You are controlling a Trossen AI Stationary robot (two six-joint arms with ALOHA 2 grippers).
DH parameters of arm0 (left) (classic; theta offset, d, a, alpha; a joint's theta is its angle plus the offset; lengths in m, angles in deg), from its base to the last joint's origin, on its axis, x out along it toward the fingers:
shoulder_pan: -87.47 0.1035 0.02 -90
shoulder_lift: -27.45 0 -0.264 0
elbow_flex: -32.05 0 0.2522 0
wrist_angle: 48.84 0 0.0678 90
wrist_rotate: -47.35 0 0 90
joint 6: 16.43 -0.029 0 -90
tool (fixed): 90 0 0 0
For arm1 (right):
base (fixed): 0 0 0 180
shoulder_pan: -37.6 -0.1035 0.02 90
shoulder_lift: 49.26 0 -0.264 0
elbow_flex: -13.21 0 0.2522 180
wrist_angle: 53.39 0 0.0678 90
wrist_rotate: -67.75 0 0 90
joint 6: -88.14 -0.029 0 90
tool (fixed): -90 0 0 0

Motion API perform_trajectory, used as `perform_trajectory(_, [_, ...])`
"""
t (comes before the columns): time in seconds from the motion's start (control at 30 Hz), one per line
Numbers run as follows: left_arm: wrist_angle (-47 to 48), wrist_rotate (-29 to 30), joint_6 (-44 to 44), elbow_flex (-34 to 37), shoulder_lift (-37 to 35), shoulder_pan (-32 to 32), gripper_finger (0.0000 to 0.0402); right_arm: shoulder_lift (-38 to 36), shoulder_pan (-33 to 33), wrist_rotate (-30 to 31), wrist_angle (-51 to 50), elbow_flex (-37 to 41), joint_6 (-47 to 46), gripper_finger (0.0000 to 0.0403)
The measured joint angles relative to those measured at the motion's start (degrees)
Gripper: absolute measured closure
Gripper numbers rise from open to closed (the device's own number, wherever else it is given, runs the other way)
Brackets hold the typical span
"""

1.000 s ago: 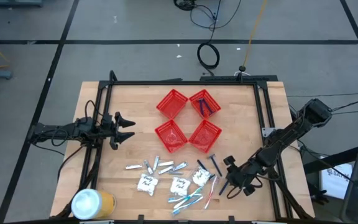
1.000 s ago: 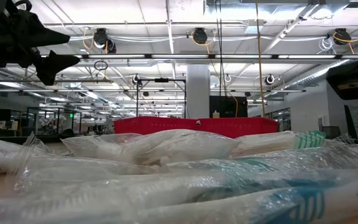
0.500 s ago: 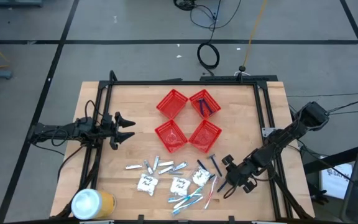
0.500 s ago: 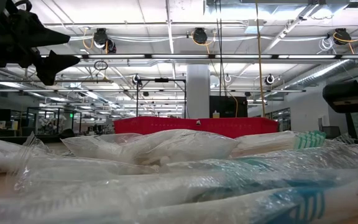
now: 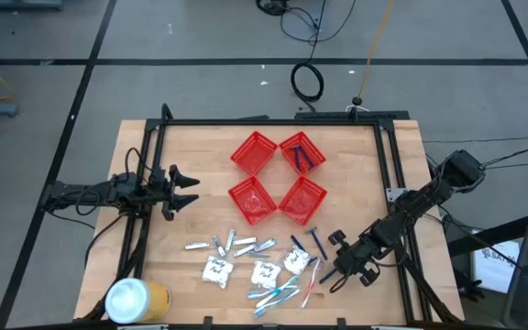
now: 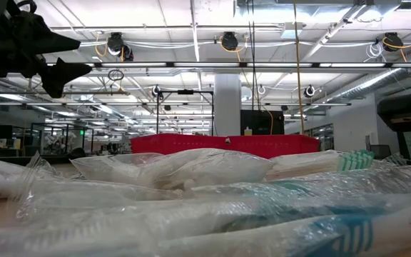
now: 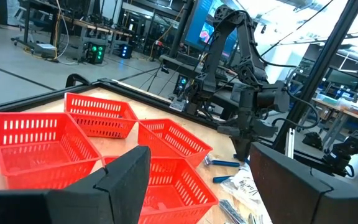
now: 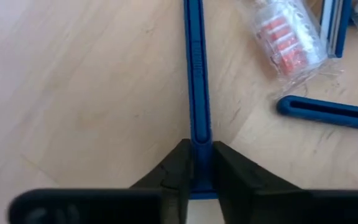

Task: Pick & Place Travel size toiletries
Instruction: Put the blue razor into the top right red bin

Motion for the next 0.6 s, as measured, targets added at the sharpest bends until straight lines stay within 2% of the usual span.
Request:
perform_trajectory(0.1, [0.00,0.00,0.00,0.00,0.00,-0.02,0.0131,0.00,0.00,-0.03,-0.01,0.00,-1.47,0.0382])
perform_trajectory(0.33, [0.00,0.00,0.00,0.00,0.01,-0.01,0.0131,-1.09,0.00,0.18,0.01,0.14,-5.67,0.0375])
perform_trajectory(0.43, [0.00,0.00,0.00,0.00,0.01,-0.01,0.0131,-3.53,0.01,0.83,-0.79,0.28,-6.03,0.0369])
perform_trajectory(0.6, [0.00,0.00,0.00,0.00,0.01,0.00,0.0131,-9.50,0.20,1.88,-1.73,0.31,-6.67,0.0382])
